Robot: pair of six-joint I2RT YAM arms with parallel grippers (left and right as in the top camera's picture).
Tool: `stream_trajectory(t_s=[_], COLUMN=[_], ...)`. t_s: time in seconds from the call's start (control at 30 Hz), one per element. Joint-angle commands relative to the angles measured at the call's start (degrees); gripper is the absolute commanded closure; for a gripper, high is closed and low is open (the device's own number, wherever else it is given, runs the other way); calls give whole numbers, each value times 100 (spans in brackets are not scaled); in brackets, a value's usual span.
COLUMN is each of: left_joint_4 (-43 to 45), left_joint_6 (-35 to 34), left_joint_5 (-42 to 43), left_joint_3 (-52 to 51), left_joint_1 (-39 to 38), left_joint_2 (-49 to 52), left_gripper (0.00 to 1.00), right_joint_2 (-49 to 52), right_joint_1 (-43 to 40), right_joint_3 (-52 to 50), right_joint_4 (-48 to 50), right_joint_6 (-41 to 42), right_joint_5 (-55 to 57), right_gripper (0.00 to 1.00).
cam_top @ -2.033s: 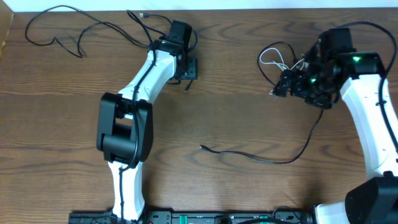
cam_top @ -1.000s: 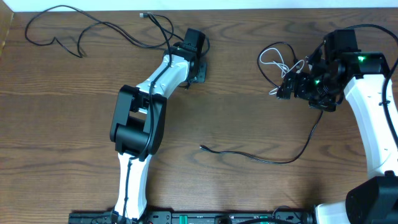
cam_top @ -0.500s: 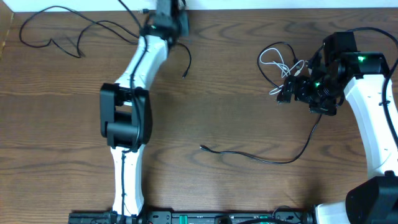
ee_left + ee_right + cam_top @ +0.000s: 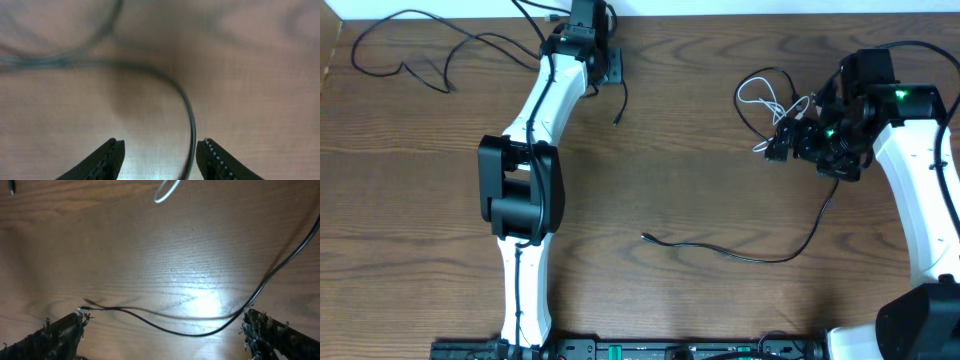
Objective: Untangle cables
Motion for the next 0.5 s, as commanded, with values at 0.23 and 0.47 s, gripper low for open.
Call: stream_trajectory(t_s=[0.23, 0.47], left_joint_4=[-1119, -811], left_joint_6=[308, 490], left_joint_5=[142, 140], left_joint_3=[-271, -763], left_joint_1=[-227, -352], left_joint_2=[7, 109], left_gripper=[48, 48], right_joint_2=[35, 35], right_joint_1=[0, 0], right_joint_3=[-7, -7], right_joint_4=[20, -50], right_joint_6=[-28, -26], right_joint_5=[-144, -144], right_gripper=[1, 1])
